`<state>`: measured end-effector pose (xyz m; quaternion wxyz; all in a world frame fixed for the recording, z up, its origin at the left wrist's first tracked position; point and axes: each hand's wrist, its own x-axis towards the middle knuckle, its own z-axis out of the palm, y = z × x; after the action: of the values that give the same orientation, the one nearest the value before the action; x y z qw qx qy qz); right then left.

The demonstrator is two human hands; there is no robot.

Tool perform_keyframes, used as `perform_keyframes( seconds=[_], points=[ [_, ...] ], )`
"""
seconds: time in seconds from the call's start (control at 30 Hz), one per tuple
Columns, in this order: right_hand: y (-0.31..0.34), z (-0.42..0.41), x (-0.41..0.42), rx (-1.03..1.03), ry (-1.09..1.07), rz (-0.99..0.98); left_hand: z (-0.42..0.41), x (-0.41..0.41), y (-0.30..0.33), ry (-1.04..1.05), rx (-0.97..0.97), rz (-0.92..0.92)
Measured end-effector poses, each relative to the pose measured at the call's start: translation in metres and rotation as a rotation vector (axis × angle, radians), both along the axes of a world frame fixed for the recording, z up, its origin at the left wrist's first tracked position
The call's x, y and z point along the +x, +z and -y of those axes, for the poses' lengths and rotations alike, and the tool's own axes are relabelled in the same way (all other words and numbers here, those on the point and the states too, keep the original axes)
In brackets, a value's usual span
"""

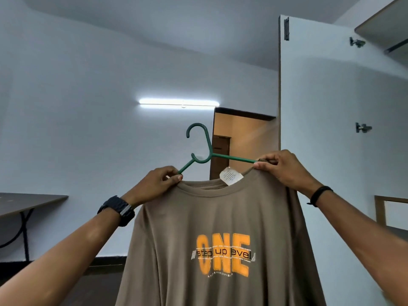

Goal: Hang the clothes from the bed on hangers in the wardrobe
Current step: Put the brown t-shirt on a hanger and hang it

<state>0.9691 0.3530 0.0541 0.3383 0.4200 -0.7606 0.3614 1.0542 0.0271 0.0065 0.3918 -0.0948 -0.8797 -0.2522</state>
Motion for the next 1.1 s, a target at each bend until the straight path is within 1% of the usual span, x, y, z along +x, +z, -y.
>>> perform_keyframes(
  seconds=[0.1,0.23,0.3,0.33,0.43,0.47,0.5,0.53,0.63,0.67,0.83,0.9,0.97,1.1],
  points=[
    [-0.002,-0.005,0.001,0.100,-0.045,0.037,-0.014,-0.006,0.015,0.036,-0.027,-0.035],
    [-0.002,-0.005,0.004,0.293,-0.129,0.012,-0.031,-0.014,0.023,0.033,-0.015,-0.027],
    [-0.001,0.000,0.009,0.305,-0.132,0.011,-0.045,-0.018,0.027,0.033,-0.041,-0.033],
    [-0.002,0.003,0.011,0.287,-0.153,-0.027,-0.052,-0.020,0.028,0.041,-0.058,-0.041],
    [-0.005,0.012,0.019,0.213,-0.322,-0.394,-0.066,-0.024,0.033,0.089,-0.068,-0.093],
    [-0.005,0.013,0.021,0.211,-0.331,-0.459,-0.067,-0.025,0.034,0.103,-0.062,-0.114],
    [-0.006,0.013,0.021,0.233,-0.332,-0.457,-0.069,-0.026,0.036,0.114,-0.054,-0.133],
    [-0.008,0.013,0.020,0.265,-0.331,-0.401,-0.070,-0.027,0.036,0.125,-0.042,-0.150],
    [-0.012,0.008,0.013,0.384,-0.325,-0.124,-0.073,-0.028,0.039,0.141,0.003,-0.173],
    [-0.014,0.007,0.011,0.427,-0.309,-0.082,-0.073,-0.029,0.038,0.143,0.010,-0.172],
    [-0.019,0.007,0.009,0.587,-0.339,-0.073,-0.075,-0.032,0.035,0.120,0.039,-0.161],
    [-0.017,0.011,0.013,0.672,-0.362,-0.030,-0.076,-0.034,0.035,0.112,0.039,-0.160],
    [-0.012,0.016,0.018,0.723,-0.347,0.101,-0.080,-0.036,0.033,0.110,0.019,-0.152],
    [-0.005,0.028,0.024,0.756,-0.310,0.464,-0.090,-0.036,0.031,0.105,0.023,-0.169]
  ],
)
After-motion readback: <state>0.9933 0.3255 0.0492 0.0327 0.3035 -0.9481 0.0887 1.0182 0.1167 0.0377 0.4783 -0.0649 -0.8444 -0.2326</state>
